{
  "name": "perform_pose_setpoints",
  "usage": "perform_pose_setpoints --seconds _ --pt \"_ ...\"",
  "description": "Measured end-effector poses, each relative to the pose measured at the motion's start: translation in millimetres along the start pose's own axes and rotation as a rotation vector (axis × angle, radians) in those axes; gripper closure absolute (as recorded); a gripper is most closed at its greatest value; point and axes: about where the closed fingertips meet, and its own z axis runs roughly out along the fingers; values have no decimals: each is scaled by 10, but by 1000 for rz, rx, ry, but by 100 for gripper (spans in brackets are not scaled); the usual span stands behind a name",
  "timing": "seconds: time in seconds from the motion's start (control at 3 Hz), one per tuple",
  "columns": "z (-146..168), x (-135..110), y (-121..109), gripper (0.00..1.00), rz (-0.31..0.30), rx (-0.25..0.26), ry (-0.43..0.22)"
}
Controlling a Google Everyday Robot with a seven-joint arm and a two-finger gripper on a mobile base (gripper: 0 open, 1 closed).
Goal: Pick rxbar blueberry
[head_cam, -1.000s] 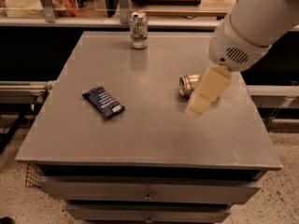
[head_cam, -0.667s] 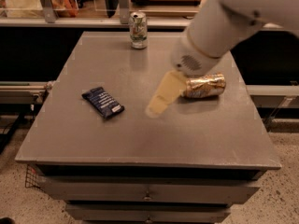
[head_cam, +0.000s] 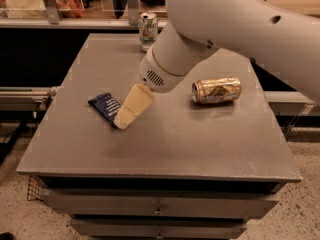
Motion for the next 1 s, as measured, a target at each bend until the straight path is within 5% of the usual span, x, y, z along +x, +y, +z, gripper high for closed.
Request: perform_pose_setpoints --seconds 0.33,1.0 --pt "330 -282 126 0 32 -22 -47" --pt "715 -414 167 0 66 -20 -67"
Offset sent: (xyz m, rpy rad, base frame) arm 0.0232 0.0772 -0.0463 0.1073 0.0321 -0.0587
